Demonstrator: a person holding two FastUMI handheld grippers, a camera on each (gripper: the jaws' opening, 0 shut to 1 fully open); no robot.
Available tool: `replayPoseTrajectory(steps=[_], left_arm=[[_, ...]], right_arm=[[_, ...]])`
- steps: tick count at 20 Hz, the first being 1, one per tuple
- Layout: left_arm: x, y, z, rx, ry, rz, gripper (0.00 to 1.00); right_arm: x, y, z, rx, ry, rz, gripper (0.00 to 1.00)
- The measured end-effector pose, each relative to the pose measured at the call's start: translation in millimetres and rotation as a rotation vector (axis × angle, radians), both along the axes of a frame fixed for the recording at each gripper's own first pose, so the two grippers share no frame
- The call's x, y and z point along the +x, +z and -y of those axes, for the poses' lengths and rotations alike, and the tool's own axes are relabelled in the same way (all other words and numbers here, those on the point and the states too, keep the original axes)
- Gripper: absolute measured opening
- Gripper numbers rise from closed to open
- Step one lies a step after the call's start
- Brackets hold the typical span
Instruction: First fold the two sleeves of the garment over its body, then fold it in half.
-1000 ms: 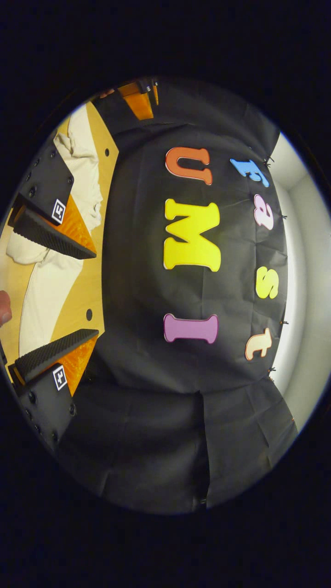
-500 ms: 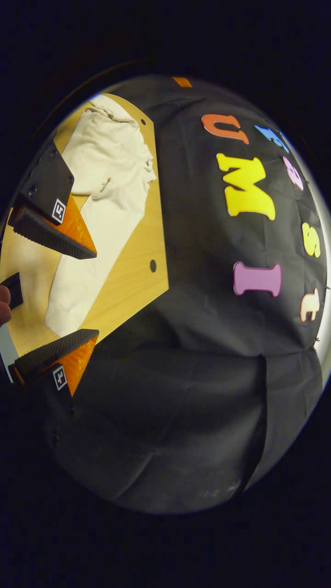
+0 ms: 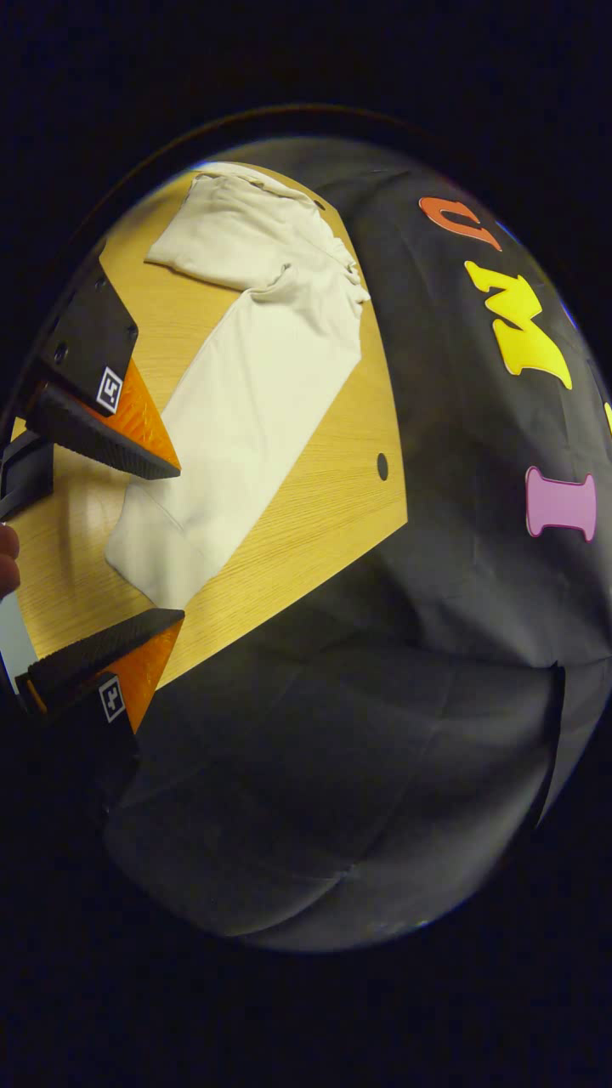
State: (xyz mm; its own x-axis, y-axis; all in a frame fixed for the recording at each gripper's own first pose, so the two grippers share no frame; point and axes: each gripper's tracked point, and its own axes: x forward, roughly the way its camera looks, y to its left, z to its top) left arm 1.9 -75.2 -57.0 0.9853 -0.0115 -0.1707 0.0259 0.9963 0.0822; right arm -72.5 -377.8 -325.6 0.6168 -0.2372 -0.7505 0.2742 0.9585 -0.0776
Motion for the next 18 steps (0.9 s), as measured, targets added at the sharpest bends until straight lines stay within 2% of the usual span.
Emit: replayPoseTrajectory(steps=[4,5,6,9,11,12,13,14,15,16,17,18], left_arm=[[0.0,-6.8,-1.8,0.006,0.004,-0.02,0.99],[0.6,-9.1,-1.8,0.001,0.002,-0.025,0.94],[1.1,-10.3,-2.0,-0.009,-0.001,-0.029,0.99],[2.1,-14.1,-5.8,-0.011,0.013,-0.041,0.99],[3.2,-15.6,-9.7,-0.017,0.024,-0.044,0.99],[3.4,-17.1,-11.3,-0.023,0.029,-0.046,0.99],[3.0,-20.6,-12.2,-0.024,0.032,-0.054,0.99],[3.4,-21.5,-13.7,-0.025,0.035,-0.058,1.0],[2.7,-22.2,-15.0,-0.026,0.036,-0.062,0.99],[2.1,-22.8,-15.4,-0.027,0.038,-0.065,0.99],[2.1,-22.8,-17.1,-0.028,0.039,-0.067,0.99],[1.9,-21.4,-19.2,-0.026,0.044,-0.063,0.99]], right_arm=[[1.3,-21.2,4.7,0.039,-0.019,-0.045,0.95],[1.0,-23.9,4.4,0.053,-0.032,-0.054,0.95],[1.4,-25.6,5.2,0.066,-0.043,-0.061,0.95],[-0.4,-31.4,8.0,0.114,-0.075,-0.072,0.95],[2.0,-33.0,6.7,0.124,-0.089,-0.075,0.91],[5.2,-33.9,2.9,0.125,-0.082,-0.074,0.81],[7.6,-36.4,-2.7,0.132,-0.071,-0.073,0.76],[7.3,-36.5,-7.0,0.132,-0.061,-0.081,0.62],[7.9,-38.9,-6.2,0.119,-0.051,-0.092,0.53],[7.3,-38.8,-5.9,0.111,-0.041,-0.109,0.48],[12.3,-38.1,-13.1,0.147,-0.019,-0.103,0.5],[9.3,-38.8,-13.8,0.152,-0.015,-0.122,0.35]])
